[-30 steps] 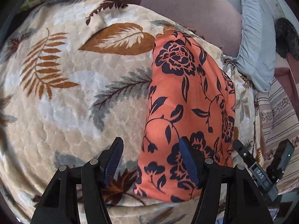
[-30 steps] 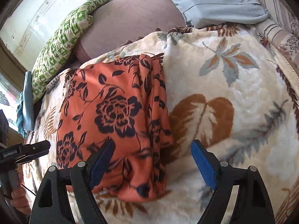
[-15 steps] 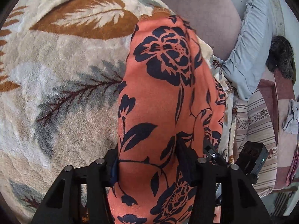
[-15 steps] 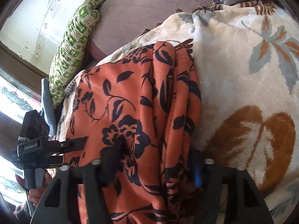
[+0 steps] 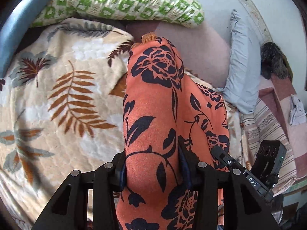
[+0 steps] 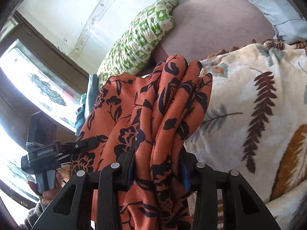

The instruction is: Fold small clothes

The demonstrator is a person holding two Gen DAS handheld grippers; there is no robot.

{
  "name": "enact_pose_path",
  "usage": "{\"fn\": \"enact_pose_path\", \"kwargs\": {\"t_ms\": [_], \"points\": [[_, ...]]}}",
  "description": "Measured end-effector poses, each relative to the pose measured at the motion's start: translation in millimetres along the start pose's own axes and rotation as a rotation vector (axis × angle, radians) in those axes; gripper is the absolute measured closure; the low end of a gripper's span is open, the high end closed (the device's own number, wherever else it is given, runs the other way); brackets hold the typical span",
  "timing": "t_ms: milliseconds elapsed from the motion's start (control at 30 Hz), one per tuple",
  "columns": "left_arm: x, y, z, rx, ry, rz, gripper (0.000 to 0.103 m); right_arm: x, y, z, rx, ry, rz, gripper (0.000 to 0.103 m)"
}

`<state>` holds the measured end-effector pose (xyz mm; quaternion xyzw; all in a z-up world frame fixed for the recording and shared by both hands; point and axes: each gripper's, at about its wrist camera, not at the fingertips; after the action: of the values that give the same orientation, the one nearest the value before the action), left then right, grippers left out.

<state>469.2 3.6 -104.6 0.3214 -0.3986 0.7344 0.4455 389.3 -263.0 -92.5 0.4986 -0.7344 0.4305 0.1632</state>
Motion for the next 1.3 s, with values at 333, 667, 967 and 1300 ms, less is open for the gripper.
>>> {"fn": "enact_pose_path", "kwargs": {"t_ms": [333,667,967,1300], "points": [[-60,32,-51,-0.055,-0.108,-0.014,0.024,-42,39,36,0.104,0.176,-0.049,0.033],[-31,43,-34,-0.079,-0.174,0.001,0.028,-16,32,13,0.088,0.236,-0.044,0.026],[50,135,19,-0.342,-0.534,0.209,0.026,61,86,-63,0.201,0.462,0.010,0.011],[97,238,17,-0.289,-0.452,0.176,0.026,77,188,-121,0.421,0.652,0.000,0.003]]}}
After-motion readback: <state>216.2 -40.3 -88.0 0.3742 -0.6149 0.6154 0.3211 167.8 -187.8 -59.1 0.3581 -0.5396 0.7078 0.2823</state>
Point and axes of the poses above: each gripper's, at about its wrist camera, not at the fingertips, and x roughly against the way its jaws point, z to its right, y to its underside, and after that the axes turned 1 degree about -y, right-handed
